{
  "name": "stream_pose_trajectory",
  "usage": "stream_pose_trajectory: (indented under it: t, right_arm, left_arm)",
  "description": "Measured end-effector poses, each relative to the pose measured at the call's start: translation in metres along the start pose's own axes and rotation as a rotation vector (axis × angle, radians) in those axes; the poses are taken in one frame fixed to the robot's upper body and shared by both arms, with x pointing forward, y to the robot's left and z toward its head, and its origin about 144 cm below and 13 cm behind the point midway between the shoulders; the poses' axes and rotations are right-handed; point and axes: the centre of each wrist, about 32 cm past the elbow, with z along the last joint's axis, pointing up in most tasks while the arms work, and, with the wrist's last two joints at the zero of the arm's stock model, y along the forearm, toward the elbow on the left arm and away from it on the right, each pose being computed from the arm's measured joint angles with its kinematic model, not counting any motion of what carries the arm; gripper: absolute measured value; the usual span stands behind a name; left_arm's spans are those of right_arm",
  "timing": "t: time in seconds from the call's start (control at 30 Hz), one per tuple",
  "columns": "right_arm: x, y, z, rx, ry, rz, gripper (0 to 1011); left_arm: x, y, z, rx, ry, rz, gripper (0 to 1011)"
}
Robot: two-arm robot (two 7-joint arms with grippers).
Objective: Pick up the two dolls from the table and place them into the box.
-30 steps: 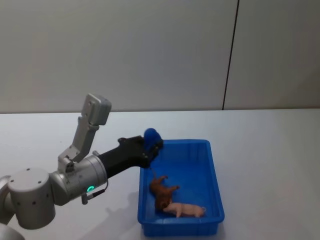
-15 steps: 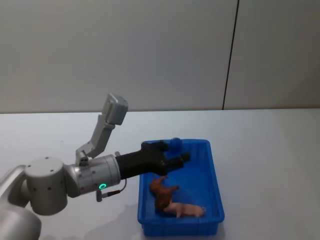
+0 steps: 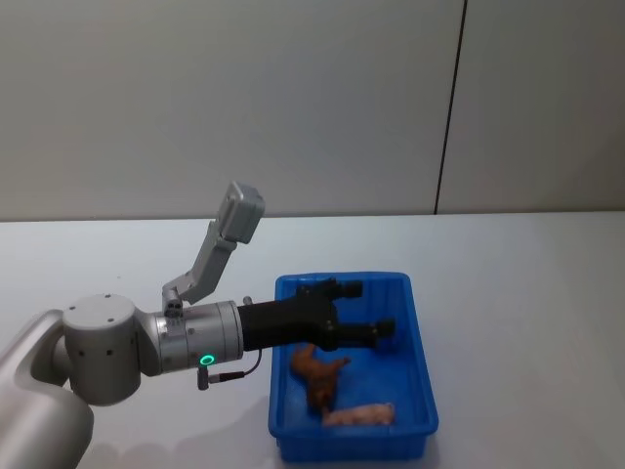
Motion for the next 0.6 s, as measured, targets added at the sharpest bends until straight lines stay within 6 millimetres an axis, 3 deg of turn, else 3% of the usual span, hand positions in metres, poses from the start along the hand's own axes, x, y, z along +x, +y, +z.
stream_pose_trajectory:
  t: [0.6]
  right_arm:
    - [0.0, 0.0, 0.0, 0.0, 0.0, 0.0, 1001]
  left_arm:
    - [-0.015, 0.016, 0.004, -0.041, -0.024, 0.149, 1003]
